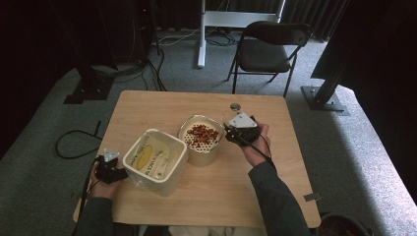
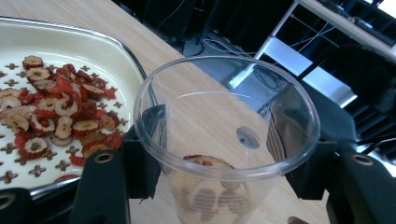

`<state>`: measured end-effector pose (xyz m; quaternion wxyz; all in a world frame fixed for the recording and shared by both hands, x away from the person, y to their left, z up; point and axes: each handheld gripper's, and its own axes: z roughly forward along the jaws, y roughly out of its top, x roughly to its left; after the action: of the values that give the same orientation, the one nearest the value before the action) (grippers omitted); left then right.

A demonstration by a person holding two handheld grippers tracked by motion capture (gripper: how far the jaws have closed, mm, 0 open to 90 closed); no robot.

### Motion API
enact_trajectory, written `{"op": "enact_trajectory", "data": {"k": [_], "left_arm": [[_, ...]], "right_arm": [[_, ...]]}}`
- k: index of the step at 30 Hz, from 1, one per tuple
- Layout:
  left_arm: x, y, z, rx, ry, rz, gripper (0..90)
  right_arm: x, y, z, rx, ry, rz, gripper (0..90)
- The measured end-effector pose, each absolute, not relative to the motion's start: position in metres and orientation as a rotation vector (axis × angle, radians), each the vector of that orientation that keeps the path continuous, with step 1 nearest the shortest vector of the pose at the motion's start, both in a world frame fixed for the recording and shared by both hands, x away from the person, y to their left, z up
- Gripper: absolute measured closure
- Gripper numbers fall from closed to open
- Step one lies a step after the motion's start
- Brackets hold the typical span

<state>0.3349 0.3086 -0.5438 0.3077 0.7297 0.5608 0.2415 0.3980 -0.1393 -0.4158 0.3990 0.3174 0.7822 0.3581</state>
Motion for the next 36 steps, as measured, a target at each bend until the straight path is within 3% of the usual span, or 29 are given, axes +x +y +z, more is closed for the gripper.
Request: {"op": "enact_trajectory", "data": {"k": [36], "left_arm": [[0.335, 0.309, -0.544, 1.931, 1.482, 0.64, 24.7]], "right_arm": [[0.395, -0.056, -0.4, 0.14, 1.965, 0.189, 37.9]]}}
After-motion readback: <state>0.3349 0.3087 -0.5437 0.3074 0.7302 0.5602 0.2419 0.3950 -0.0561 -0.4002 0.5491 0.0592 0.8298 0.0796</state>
